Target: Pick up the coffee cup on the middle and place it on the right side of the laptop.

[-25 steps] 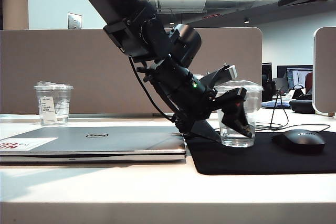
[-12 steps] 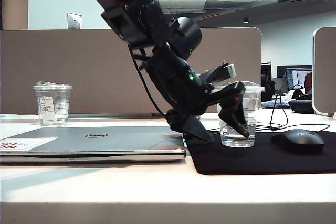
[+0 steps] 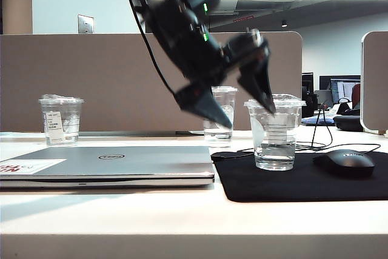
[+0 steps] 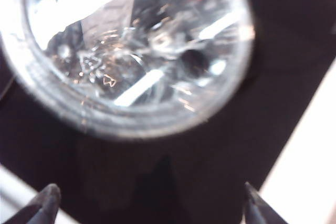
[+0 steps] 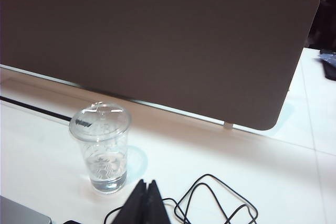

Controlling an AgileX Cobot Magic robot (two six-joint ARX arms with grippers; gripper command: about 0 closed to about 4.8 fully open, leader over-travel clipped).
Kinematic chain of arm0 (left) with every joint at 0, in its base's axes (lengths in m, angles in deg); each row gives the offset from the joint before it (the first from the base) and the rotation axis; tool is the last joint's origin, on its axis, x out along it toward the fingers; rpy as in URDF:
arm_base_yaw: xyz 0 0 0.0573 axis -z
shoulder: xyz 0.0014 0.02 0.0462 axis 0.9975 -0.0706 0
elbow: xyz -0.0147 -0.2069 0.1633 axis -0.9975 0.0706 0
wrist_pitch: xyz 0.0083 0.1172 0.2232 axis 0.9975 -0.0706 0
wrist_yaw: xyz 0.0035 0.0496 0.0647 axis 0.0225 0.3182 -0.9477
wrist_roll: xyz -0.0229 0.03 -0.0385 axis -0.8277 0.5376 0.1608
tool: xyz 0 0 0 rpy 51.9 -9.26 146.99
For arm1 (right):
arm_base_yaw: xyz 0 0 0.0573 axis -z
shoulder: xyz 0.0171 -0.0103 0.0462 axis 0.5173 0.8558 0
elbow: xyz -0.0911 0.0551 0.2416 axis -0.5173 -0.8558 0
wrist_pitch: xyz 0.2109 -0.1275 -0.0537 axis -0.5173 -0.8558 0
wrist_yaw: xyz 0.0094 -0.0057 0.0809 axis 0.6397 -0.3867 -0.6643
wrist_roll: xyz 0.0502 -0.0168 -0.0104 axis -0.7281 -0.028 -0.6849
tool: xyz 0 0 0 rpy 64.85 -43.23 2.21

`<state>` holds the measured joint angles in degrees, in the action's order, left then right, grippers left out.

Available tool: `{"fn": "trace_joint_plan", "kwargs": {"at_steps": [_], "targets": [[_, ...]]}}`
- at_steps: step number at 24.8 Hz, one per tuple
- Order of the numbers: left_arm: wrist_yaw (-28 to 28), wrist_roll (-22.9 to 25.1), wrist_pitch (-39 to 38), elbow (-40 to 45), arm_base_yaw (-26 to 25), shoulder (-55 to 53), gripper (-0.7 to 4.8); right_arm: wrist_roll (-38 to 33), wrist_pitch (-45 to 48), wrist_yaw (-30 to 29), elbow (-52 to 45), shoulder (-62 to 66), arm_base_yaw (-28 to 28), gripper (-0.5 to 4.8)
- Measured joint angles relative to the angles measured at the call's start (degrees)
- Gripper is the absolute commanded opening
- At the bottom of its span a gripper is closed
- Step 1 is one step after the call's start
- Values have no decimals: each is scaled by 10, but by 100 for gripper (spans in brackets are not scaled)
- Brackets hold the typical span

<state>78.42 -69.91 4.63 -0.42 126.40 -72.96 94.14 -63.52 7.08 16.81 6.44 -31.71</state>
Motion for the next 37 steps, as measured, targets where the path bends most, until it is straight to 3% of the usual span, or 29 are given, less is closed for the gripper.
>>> {"fn": "trace_joint_plan", "kwargs": {"at_steps": [1, 2, 5, 8, 12, 16, 18, 21, 28, 34, 37], "targets": [[0, 0, -15, 0, 0, 17, 301, 0, -1, 0, 0, -3, 0, -5], [0, 6, -44, 0, 0, 50, 215, 0, -3, 0, 0, -11, 0, -5], [-3, 33, -80, 0, -5, 98, 79, 0, -17, 0, 0, -31, 0, -5], [-19, 43, -129, 0, -37, 165, -8, -2, -72, 0, 0, -71, 0, -5], [-26, 44, -162, 0, -64, 230, -6, -3, -147, 0, 0, -106, 0, -5], [-75, 46, -209, 0, -76, 295, -6, -7, -226, -1, 0, -127, 0, -5], [-118, 54, -262, 1, -76, 342, -5, -7, -328, -1, 0, -146, -1, -5], [-123, 60, -279, 26, -76, 389, -6, -6, -389, -1, 0, -171, -1, -5], [-212, 61, -278, 200, -76, 602, -6, -5, -438, 0, 0, -274, 0, -5], [-261, 95, -169, 391, -76, 798, -6, -5, -504, 21, -12, -352, -34, -5], [-283, 98, -134, 474, -76, 857, -6, -5, -523, 32, -81, -449, -43, -5]]}}
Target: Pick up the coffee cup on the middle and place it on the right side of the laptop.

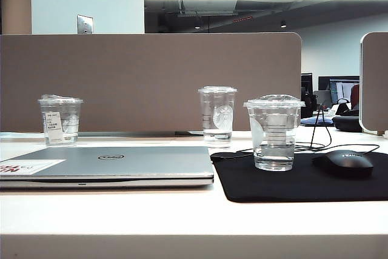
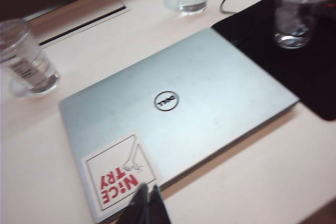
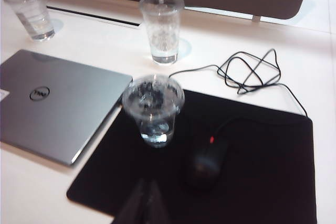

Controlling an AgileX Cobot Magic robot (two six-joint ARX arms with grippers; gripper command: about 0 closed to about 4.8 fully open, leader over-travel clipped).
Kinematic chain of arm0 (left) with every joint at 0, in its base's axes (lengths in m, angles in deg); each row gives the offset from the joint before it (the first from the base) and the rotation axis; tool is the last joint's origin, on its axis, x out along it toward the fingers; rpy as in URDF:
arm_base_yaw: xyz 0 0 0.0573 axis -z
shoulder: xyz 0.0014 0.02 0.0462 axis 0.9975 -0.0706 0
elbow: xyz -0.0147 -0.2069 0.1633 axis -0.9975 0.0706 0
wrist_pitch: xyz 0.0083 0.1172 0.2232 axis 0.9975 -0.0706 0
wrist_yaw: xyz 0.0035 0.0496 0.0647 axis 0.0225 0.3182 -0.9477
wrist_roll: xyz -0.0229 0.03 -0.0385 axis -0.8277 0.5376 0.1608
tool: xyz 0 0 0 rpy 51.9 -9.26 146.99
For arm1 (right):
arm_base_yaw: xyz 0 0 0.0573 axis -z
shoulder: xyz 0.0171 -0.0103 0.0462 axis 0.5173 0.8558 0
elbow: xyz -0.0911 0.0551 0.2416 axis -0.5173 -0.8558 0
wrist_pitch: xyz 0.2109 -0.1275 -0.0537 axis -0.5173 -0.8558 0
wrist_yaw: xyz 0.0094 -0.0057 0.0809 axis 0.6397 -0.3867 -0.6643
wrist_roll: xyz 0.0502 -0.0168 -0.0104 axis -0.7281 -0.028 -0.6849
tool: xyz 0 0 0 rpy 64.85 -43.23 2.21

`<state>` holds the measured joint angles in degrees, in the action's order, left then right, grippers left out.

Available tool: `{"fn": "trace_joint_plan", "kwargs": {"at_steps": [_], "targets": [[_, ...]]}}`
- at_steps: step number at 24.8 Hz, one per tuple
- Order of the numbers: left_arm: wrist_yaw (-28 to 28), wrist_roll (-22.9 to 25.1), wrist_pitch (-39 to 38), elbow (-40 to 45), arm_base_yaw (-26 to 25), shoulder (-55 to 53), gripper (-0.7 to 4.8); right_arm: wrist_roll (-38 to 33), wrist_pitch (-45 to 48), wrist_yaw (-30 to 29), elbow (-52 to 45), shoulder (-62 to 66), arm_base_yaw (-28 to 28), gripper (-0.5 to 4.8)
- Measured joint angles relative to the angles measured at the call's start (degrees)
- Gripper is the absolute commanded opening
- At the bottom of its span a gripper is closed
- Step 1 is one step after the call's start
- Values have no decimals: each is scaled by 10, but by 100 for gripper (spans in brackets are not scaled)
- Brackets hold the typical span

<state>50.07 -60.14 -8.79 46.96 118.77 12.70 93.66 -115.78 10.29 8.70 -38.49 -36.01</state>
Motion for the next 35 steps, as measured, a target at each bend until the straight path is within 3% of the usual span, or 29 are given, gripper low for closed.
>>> {"fn": "trace_joint_plan", "kwargs": {"at_steps": [4, 7, 8, 10, 17, 24, 30, 35], "targets": [[-78, 12, 14, 58, 0, 31, -5, 0, -5, 38, -71, -116, 1, -5], [-102, -35, 44, 59, 0, 31, -5, 0, 12, 48, -97, -177, 1, -5], [-112, -65, 105, 79, 0, 35, -5, 0, 36, 50, -112, -202, 1, -5], [-97, -67, 229, 146, 0, 35, -6, 0, 65, 64, -137, -237, 1, -5], [58, -62, 394, 283, 1, 39, -5, -3, 87, 67, -181, -248, 1, -5], [58, -81, 425, 331, 0, 130, -5, -25, 90, 69, -212, -248, 1, -5], [45, -81, 328, 363, 0, 258, -5, -26, 97, 71, -239, -248, 1, -5], [29, -75, 329, 375, -19, 254, -5, -26, 114, 70, -274, -275, 0, -5]]}}
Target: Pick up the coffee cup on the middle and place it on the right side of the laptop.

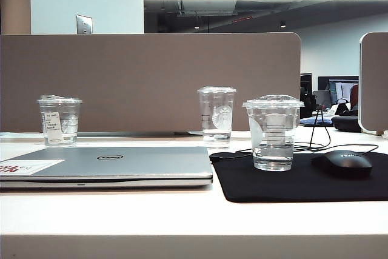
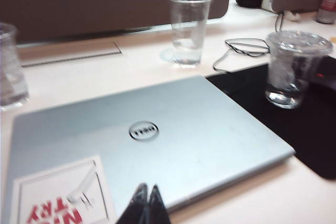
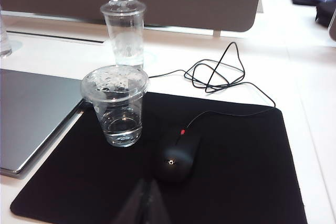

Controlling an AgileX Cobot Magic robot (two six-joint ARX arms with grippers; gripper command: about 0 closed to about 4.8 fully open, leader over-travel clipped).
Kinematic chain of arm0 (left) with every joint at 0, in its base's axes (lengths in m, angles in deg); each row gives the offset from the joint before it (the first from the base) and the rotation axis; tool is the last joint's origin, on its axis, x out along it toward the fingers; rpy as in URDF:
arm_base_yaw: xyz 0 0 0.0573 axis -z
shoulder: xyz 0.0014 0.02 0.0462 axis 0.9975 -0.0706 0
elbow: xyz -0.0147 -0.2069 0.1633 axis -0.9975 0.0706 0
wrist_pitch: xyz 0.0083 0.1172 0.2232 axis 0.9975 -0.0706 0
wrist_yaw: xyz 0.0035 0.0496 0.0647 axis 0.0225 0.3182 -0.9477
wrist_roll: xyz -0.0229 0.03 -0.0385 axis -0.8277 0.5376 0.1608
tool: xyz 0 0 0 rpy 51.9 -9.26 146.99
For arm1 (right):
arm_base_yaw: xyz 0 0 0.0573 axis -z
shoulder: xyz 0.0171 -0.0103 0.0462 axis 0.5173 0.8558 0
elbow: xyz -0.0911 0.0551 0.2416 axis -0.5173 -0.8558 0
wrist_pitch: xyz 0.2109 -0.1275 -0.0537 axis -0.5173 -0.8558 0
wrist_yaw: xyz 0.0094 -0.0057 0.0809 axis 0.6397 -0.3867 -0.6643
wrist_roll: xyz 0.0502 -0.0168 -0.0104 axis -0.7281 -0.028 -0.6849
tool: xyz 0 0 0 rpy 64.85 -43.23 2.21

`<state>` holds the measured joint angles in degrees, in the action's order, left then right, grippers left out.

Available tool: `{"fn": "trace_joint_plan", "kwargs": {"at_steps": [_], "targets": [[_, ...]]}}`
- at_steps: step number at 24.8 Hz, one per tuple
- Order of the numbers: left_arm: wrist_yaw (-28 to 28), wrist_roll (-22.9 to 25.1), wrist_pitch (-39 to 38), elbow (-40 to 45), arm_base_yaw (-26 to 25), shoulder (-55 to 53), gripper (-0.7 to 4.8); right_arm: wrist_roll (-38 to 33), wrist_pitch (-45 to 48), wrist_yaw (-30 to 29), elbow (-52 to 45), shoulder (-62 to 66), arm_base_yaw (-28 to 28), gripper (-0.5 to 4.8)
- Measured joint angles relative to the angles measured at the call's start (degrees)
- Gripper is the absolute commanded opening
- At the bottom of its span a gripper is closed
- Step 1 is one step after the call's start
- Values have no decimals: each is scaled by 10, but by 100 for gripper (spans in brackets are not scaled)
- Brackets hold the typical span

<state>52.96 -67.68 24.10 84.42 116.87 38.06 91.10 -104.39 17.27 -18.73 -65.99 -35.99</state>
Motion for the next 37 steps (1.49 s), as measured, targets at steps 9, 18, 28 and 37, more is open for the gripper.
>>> {"fn": "trace_joint_plan", "kwargs": {"at_steps": [9, 18, 28, 37], "targets": [[25, 24, 40, 21, -128, 0, -6, 0, 101, 3, -78, -1, 0, -5], [26, 26, 47, 21, -244, 0, -5, 0, 244, 54, -203, -1, 0, -5], [1, 39, 33, 21, -248, 0, -5, -3, 245, 186, -210, -2, 1, -5], [2, 29, 18, 21, -247, 0, -5, -3, 245, 179, -210, -1, 0, -5]]}}
